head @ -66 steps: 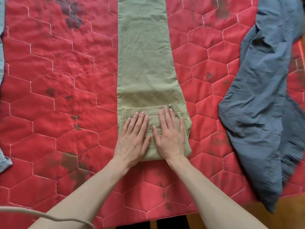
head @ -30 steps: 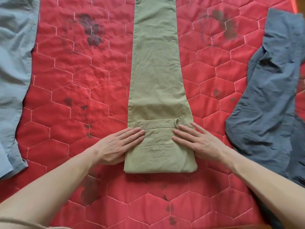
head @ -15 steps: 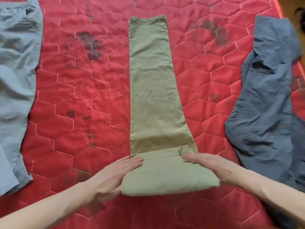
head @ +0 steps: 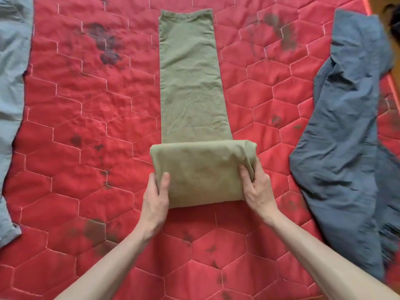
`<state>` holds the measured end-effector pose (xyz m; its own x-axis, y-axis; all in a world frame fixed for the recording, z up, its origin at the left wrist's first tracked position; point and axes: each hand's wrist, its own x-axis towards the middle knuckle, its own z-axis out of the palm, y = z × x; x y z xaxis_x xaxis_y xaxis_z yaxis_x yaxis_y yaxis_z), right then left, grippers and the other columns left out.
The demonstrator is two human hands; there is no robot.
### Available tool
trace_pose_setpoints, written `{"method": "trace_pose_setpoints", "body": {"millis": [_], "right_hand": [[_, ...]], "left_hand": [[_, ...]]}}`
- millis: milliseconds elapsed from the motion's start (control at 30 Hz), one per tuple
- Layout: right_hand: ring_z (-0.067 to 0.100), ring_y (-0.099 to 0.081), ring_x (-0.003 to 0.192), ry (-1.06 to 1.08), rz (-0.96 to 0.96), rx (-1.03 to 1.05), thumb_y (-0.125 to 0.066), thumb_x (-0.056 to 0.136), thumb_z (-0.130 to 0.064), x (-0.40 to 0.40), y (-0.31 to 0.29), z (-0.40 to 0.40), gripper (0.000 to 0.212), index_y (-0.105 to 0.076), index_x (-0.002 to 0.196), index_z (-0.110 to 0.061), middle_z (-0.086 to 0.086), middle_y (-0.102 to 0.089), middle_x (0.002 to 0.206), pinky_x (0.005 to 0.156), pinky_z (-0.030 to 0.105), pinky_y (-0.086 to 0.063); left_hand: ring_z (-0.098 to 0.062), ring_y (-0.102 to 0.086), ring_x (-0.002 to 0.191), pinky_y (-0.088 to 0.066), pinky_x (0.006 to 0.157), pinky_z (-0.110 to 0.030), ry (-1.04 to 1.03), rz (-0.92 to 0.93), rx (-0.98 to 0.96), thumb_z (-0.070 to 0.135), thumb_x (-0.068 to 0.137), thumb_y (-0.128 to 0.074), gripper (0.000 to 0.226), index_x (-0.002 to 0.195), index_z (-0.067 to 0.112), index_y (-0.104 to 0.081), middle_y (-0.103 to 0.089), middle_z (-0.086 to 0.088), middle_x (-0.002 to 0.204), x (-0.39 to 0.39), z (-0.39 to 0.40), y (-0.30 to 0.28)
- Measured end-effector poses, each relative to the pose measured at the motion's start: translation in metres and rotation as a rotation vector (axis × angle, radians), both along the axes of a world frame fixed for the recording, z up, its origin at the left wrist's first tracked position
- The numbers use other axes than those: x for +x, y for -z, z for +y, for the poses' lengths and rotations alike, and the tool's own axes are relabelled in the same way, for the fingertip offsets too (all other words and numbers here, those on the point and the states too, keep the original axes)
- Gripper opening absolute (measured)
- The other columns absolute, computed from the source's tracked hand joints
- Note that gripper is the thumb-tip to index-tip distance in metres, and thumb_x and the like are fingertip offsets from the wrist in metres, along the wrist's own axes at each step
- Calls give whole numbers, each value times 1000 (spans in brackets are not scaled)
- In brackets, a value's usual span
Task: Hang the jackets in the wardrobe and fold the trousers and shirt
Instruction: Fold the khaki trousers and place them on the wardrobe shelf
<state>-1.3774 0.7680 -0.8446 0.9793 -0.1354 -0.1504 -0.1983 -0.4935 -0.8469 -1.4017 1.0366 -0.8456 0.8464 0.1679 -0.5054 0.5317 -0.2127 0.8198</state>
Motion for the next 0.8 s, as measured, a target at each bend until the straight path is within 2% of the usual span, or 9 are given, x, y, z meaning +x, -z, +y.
{"method": "trace_pose_setpoints", "body": {"millis": [67,133,233,400,533,600,633,733,800], "right_hand": [[5,-60,66,-11,-25,-30,-42,104,-52,22,6,4,27,-54,116,-31,-17,-64,75,66,33,-41],[12,-52,56,1,8,-86,-39,108,-49,38,16,5,24,-48,99,-30,-7,-53,60,62,40,-36],[39,-52,64,65,144,-160,-36,110,-42,52,30,11,29,-39,87,-26,-1,-47,57,65,44,-33],[49,-65,84,162,201,-407,-35,109,-48,50,34,18,33,-50,97,-21,23,-70,83,64,43,-32],[49,-67,86,179,219,-490,-33,107,-49,45,34,22,35,-52,102,-20,23,-72,88,64,44,-34],[44,-67,102,213,193,-455,-40,108,-40,46,34,25,27,-56,117,-20,19,-72,106,73,47,-42],[40,-63,115,244,153,-432,-46,108,-32,46,32,27,29,-57,131,-19,16,-67,121,86,48,-46],[31,-40,146,215,-26,-493,-50,106,-19,47,20,31,51,-41,156,-12,15,-42,157,117,43,-33],[27,-25,157,-49,-160,-566,-42,108,-26,47,13,37,56,-32,162,-15,10,-28,169,125,42,-24]], "left_hand": [[7,-66,100,-54,87,-32,33,8,102,72,87,-58,40,115,45,-50,-69,29,107,6,2,7],[11,-66,96,-52,82,-27,49,-10,162,62,90,-66,38,119,45,-47,-69,30,103,10,3,13],[10,-66,94,-51,81,-28,23,-44,256,49,97,-66,35,125,44,-46,-68,30,103,18,1,17],[-24,-71,87,-54,79,-44,-14,-79,382,46,104,-55,25,126,36,-49,-72,15,93,25,-9,20],[-37,-70,87,-53,75,-48,24,-65,457,48,107,-47,27,129,32,-49,-74,-1,92,33,-6,20],[-41,-70,88,-48,69,-46,71,-40,568,50,106,-44,31,129,29,-48,-74,-8,91,38,-4,19],[-42,-69,92,-48,70,-46,94,-37,650,48,106,-45,35,134,27,-46,-74,-12,97,41,-4,17],[-37,-50,118,-46,95,-54,109,-112,873,35,104,-56,57,154,15,-36,-53,-16,131,48,-12,10],[-38,-43,133,-40,110,-54,242,-266,981,33,104,-52,62,158,10,-33,-42,-17,145,54,-15,5]]}}
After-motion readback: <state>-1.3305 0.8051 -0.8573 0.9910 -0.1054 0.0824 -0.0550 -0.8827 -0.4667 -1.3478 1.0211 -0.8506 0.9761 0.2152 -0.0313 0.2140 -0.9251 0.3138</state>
